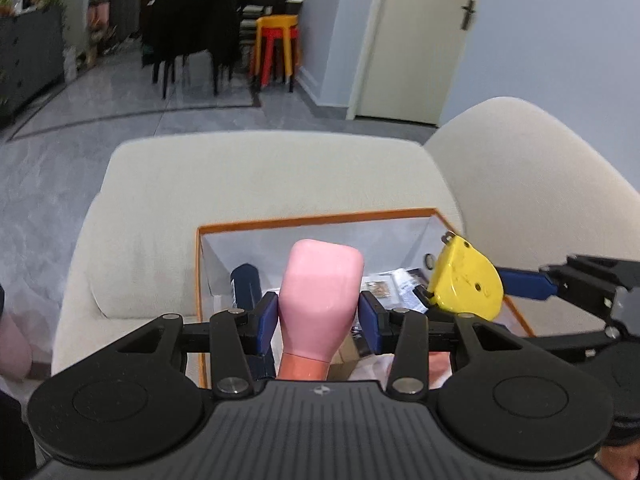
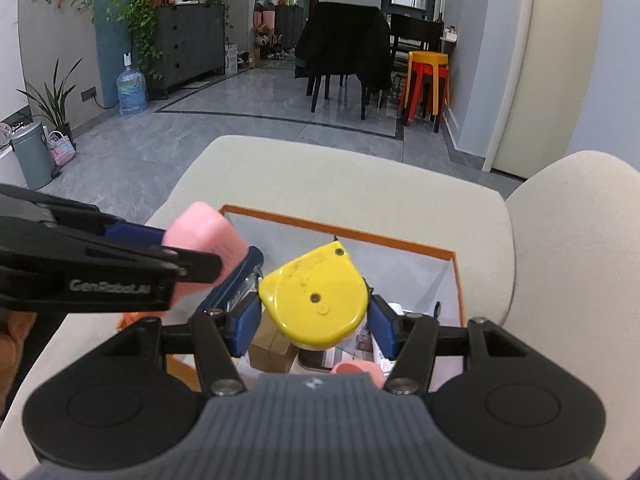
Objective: Organize rigid objects
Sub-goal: 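Lower the pink bottle in with the left tool while the right tool releases the tape measure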
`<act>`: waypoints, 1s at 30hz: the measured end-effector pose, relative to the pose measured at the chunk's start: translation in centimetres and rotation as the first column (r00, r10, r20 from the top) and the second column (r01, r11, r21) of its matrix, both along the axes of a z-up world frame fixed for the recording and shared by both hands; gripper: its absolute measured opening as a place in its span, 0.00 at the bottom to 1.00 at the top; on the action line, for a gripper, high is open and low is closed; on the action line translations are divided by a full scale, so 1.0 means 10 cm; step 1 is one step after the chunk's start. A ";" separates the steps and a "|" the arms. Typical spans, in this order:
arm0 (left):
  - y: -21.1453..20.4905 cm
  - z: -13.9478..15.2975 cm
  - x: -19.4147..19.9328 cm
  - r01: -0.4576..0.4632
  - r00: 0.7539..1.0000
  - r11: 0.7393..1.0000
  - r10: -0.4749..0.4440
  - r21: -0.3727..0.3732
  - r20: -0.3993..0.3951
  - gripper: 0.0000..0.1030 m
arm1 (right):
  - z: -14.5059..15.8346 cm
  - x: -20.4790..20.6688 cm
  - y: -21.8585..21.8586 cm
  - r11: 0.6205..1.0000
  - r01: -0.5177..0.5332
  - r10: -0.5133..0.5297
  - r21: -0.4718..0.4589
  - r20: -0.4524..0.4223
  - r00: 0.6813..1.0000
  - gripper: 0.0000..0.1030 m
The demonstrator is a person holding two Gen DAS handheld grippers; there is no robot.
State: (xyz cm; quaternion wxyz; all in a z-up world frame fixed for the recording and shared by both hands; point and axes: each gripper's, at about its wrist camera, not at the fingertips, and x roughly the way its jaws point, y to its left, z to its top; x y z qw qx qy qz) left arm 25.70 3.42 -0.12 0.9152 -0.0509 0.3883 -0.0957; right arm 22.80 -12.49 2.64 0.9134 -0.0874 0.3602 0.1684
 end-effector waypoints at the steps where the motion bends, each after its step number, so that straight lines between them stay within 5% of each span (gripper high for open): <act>1: 0.00 -0.06 0.04 -0.009 1.000 1.000 0.009 -0.006 -0.010 0.48 | -0.04 0.05 0.01 1.000 0.002 -0.002 0.003 -0.012 1.000 0.56; 18: 0.11 -0.63 0.54 -0.069 0.988 0.998 0.066 -0.017 -0.142 0.48 | -0.75 0.73 0.23 0.999 -0.021 0.017 -0.028 -0.143 0.990 0.56; 30: 0.10 -0.68 0.79 -0.075 0.988 0.994 0.085 0.079 -0.132 0.46 | -0.91 1.10 0.39 0.996 -0.052 0.040 -0.067 -0.172 0.984 0.56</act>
